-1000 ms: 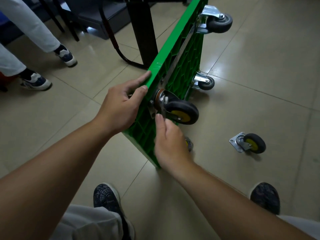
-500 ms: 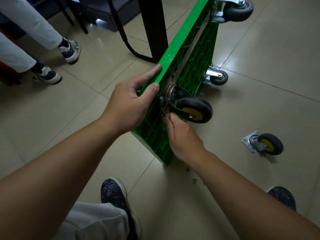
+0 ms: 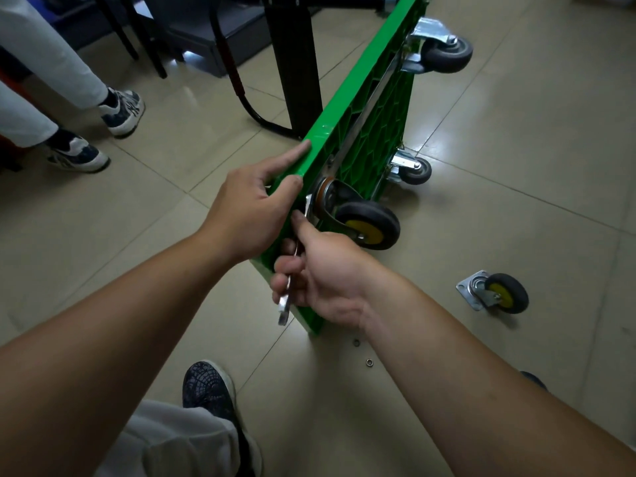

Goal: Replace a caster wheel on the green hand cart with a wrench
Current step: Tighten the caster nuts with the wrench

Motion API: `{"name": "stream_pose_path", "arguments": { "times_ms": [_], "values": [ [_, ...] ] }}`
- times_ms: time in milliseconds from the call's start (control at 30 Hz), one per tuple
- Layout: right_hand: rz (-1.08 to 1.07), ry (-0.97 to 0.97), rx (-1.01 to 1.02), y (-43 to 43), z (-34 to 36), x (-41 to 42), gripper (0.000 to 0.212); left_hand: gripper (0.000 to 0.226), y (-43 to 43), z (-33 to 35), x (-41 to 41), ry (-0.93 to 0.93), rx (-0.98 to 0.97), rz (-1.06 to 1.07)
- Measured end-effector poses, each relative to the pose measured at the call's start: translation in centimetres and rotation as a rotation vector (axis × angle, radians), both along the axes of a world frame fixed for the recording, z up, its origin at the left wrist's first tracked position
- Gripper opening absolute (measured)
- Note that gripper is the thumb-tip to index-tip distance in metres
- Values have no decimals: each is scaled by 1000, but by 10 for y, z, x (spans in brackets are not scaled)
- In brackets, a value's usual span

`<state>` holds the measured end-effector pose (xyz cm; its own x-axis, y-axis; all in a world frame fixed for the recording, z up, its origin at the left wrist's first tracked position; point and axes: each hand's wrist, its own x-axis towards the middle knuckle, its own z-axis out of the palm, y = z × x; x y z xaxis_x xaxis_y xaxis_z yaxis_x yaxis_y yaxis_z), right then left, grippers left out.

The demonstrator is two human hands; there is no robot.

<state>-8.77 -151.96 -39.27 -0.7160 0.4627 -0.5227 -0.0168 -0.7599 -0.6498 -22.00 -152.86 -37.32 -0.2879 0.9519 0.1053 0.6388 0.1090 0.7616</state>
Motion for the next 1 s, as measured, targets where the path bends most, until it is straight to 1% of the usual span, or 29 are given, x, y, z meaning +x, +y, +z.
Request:
{"name": "stream_pose_path", "arguments": {
  "times_ms": [33,67,100,133,200,233,267,333,467,533,633,767,867,933,1000],
  "values": [
    [-19,4,-31,-1,4,0,46,51,-1,2,2,3,-1,-3],
    [-32,-6,-21,-5,5,0,46,51,-1,3,2,10,2,-9],
    [-43,-35,38,-12,1,-2,47,52,-2,5,3,19,6,-15],
    [-56,-88,153,-22,-7,-2,48,52,-3,6,3,23,7,-20],
    [-74,-235,496,-44,-34,-1,51,51,-2,6,1,15,3,-19],
    [-81,-317,659,-51,-48,3,50,51,-1,5,1,9,-1,-15],
    [-96,-395,775,-52,-60,8,48,50,-1,4,2,8,-2,-11],
    [-142,-487,876,-42,-76,18,41,49,0,2,2,22,4,-7],
    [-111,-521,1070,-9,-73,25,39,46,2,-1,0,23,10,-5],
    [-83,-528,1114,2,-72,22,39,46,3,-3,-2,25,17,-3],
    [-31,-486,1141,12,-79,17,38,45,4,-5,-3,22,27,-13],
    [-56,-398,1144,12,-87,11,38,50,5,-4,-5,-6,28,-11],
    [-23,-388,1213,9,-91,7,33,52,5,-4,-5,-14,31,-9],
    [-57,-373,1232,6,-93,4,35,52,4,-4,-3,-11,32,-11],
    [-166,-352,1208,2,-93,2,41,52,4,-3,-3,-5,27,-16]
  ]
}}
